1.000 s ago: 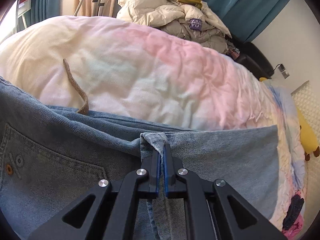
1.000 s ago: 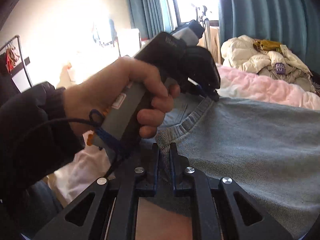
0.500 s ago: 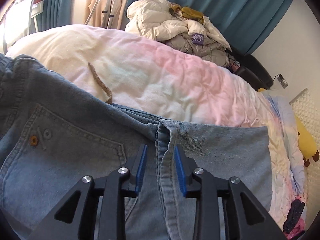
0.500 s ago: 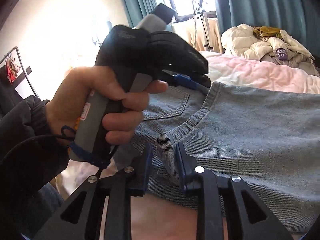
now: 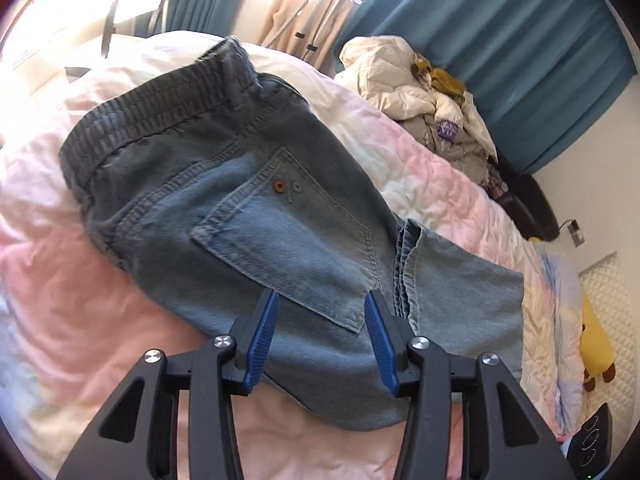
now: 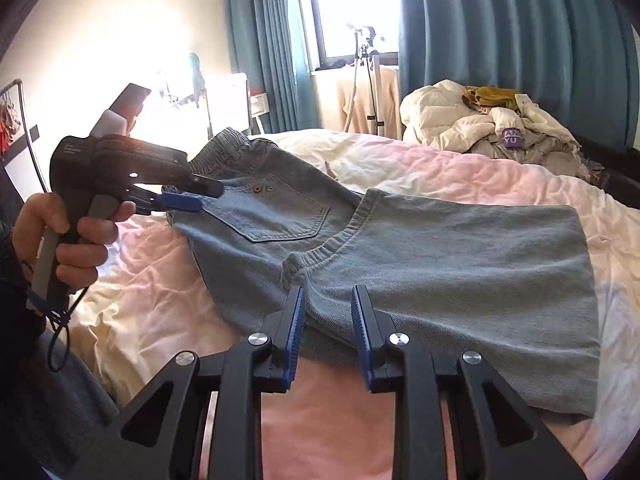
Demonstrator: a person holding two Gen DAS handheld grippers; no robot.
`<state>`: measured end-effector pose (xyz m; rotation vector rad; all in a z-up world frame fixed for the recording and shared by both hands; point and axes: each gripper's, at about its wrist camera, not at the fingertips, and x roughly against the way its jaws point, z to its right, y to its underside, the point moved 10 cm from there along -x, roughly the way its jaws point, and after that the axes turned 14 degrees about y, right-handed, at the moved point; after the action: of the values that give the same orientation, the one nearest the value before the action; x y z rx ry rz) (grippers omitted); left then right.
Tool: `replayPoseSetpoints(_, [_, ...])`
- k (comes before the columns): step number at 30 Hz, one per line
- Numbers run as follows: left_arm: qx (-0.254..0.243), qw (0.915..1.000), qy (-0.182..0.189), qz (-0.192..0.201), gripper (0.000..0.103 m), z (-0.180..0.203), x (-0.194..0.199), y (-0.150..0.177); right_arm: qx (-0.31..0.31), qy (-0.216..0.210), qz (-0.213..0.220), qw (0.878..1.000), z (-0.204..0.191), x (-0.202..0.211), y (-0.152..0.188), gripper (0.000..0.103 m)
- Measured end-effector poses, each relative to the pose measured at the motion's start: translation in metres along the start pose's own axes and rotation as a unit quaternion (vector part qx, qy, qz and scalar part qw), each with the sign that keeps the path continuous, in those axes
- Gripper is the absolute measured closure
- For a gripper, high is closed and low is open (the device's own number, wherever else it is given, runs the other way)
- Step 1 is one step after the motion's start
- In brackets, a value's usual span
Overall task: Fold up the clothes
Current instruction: 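Grasp the elastic waistband with the left tool and lift it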
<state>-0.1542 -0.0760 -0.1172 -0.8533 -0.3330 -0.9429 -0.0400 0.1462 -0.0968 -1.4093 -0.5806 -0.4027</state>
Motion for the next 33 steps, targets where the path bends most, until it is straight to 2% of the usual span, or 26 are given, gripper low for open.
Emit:
replayPoseSetpoints(3, [0.050,0.9980,0.021,0.033,0.044,-0.020,0.023,-0.004,-0.001,0.029,-0.003,1.000,0.011,0.015,0.003,0.079])
replayPoseSetpoints(7, [0.121,0.9898,0.036,0.065,0.042,-0.053,0.040,-0.006,-0.037,0.043,-0.001,0.998,0.029,0.029,0.002,0.078])
replayPoseSetpoints(9, [0.161,0.9847,0.024,0.063,0.042,-0.073,0.039,-0.004,-0.060,0.046,0.002,0.997,0.038,0.033,0.001,0.063])
replayPoseSetpoints(10, [0.180,0.9815,0.021,0.061,0.042,-0.082,0.038,-0.002,-0.072,0.048,0.004,0.996,0.043,0.035,0.001,0.049])
replayPoseSetpoints(11, [0.197,0.9783,0.019,0.061,0.042,-0.091,0.036,-0.001,-0.086,0.048,0.005,0.995,0.048,0.035,0.000,0.041])
replayPoseSetpoints(14, [0.226,0.9714,0.033,0.066,0.042,-0.104,0.032,-0.005,-0.121,0.039,-0.001,0.992,0.059,0.032,0.000,0.033])
replayPoseSetpoints(19, [0.245,0.9647,0.044,0.085,0.042,-0.120,0.023,-0.017,-0.173,0.028,-0.021,0.984,0.073,0.023,0.003,0.032])
replayPoseSetpoints(21, [0.260,0.9601,0.045,0.093,0.042,-0.129,0.017,-0.021,-0.193,0.029,-0.011,0.981,0.079,0.025,0.000,0.032])
replayPoseSetpoints(24, [0.284,0.9517,0.066,0.094,0.042,-0.133,0.003,-0.023,-0.213,0.030,0.004,0.977,0.086,0.032,-0.005,0.032])
replayPoseSetpoints(28, [0.271,0.9562,0.063,0.091,0.042,-0.130,-0.009,-0.026,-0.233,0.040,0.010,0.972,0.095,0.034,-0.006,0.031])
replayPoseSetpoints(33, [0.314,0.9409,0.101,0.079,0.042,-0.139,-0.017,-0.024,-0.270,0.054,-0.020,0.961,0.110,0.019,0.005,0.031])
